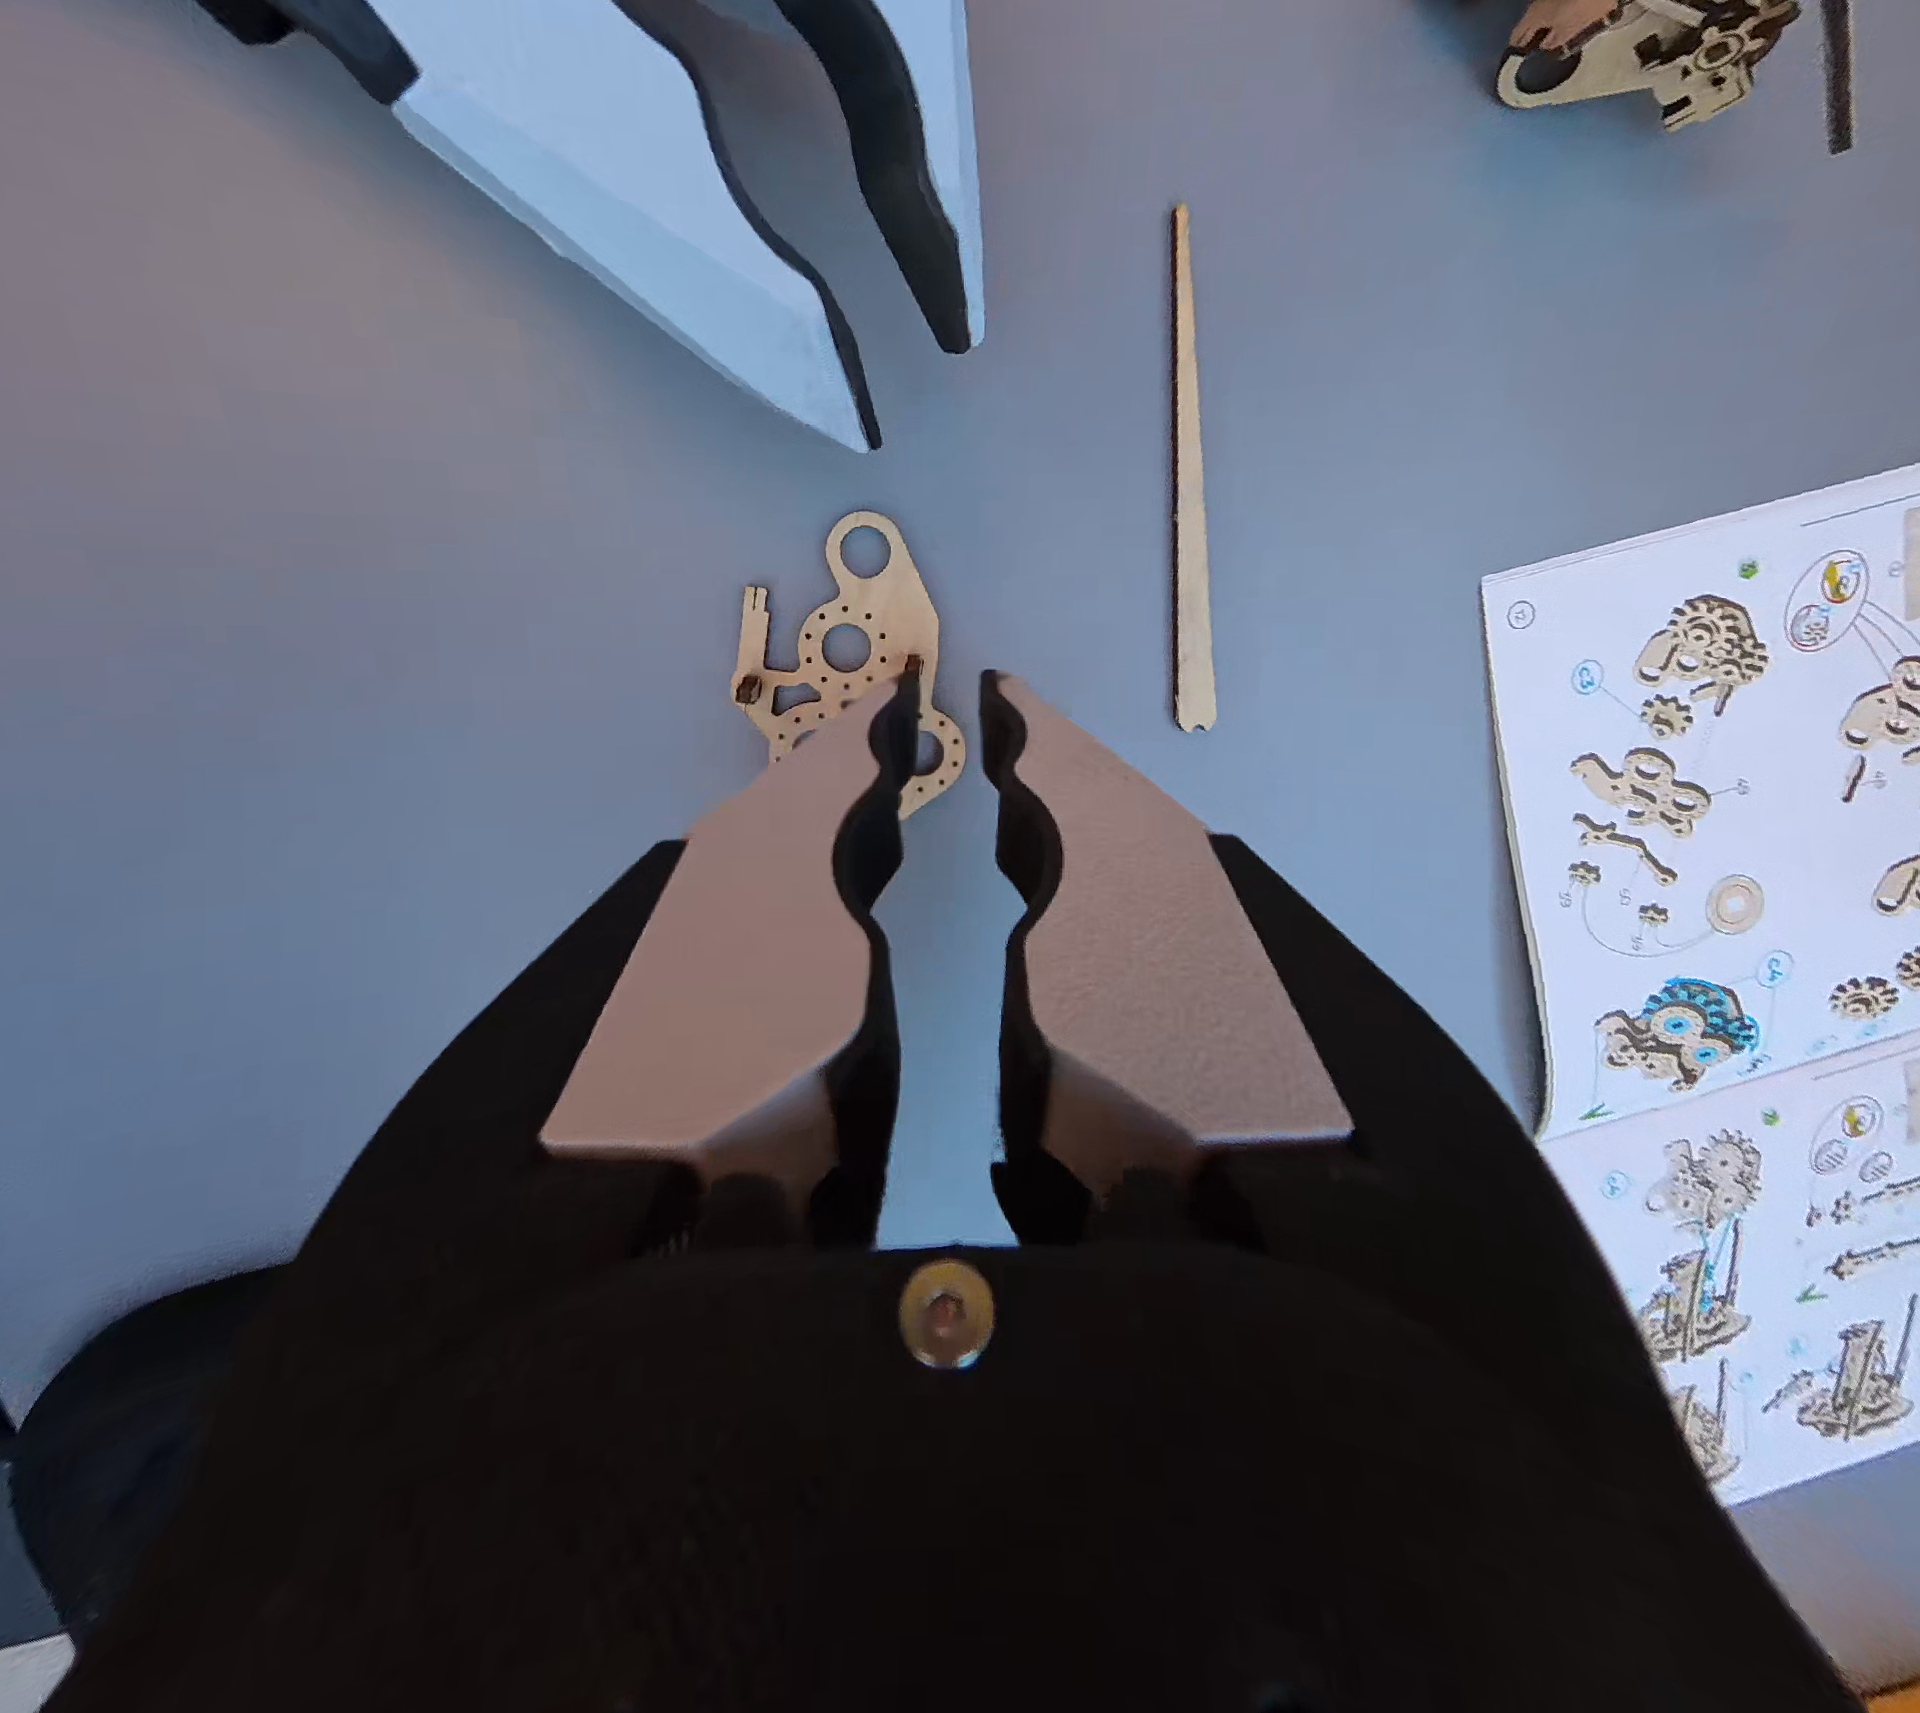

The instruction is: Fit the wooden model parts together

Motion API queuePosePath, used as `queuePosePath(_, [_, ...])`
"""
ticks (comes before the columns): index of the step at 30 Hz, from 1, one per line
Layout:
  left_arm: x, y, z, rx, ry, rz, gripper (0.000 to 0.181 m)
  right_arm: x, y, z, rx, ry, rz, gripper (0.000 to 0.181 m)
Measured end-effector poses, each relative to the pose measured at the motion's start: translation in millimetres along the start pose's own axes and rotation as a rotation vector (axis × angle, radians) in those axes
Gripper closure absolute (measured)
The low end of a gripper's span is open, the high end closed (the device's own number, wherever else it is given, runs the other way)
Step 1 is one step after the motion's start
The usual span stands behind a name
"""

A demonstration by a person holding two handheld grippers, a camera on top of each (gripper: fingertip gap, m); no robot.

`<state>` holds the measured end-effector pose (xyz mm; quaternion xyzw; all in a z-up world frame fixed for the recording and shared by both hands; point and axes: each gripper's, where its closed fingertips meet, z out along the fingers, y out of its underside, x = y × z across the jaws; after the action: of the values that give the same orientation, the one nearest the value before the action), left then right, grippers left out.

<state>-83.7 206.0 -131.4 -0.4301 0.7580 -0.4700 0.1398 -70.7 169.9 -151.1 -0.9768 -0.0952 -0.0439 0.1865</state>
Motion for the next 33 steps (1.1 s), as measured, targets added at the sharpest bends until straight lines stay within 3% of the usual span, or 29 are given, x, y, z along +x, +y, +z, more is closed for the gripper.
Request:
queuePosePath(4, [1.0,2.4,1.5,-0.016,-0.003,0.014,0.163,-6.1,-5.1,2.9,-0.019,-0.042,0.006,0.181])
queuePosePath(6, [1.6,3.0,1.8,-0.019,-0.002,0.018,0.163,-6.3,-3.9,2.5,-0.046,-0.05,0.029,0.166])
queuePosePath(11, [3.1,3.6,2.0,-0.024,0.004,0.02,0.164,-10.0,-8.5,0.8,-0.034,-0.071,0.014,0.161])
queuePosePath(17, [3.4,3.7,1.8,-0.024,0.005,0.019,0.164,-9.7,-5.9,12.0,-0.053,-0.086,0.018,0.179])
queuePosePath(33, [4.7,6.1,4.3,-0.037,0.008,0.02,0.164,-10.8,-1.9,12.1,-0.12,-0.088,-0.035,0.179])
